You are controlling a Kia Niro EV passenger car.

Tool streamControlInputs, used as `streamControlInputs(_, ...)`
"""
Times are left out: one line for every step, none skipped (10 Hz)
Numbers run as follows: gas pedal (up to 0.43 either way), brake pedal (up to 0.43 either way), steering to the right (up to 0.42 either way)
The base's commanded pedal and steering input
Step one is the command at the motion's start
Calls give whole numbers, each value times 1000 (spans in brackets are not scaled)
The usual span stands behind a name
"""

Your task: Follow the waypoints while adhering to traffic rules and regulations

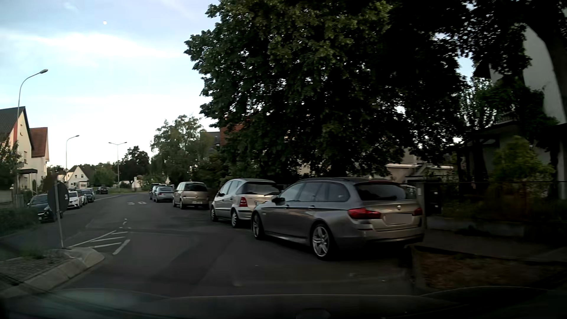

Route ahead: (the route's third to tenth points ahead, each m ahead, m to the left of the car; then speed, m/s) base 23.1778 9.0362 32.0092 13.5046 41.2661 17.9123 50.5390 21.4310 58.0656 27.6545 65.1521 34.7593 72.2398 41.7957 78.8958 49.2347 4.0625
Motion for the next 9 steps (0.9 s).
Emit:
streamControlInputs(79, 0, -350)
streamControlInputs(79, 0, -331)
streamControlInputs(47, 0, -316)
streamControlInputs(28, 0, -302)
streamControlInputs(28, 0, -289)
streamControlInputs(28, 0, -270)
streamControlInputs(28, 0, -246)
streamControlInputs(28, 0, -227)
streamControlInputs(28, 0, -211)
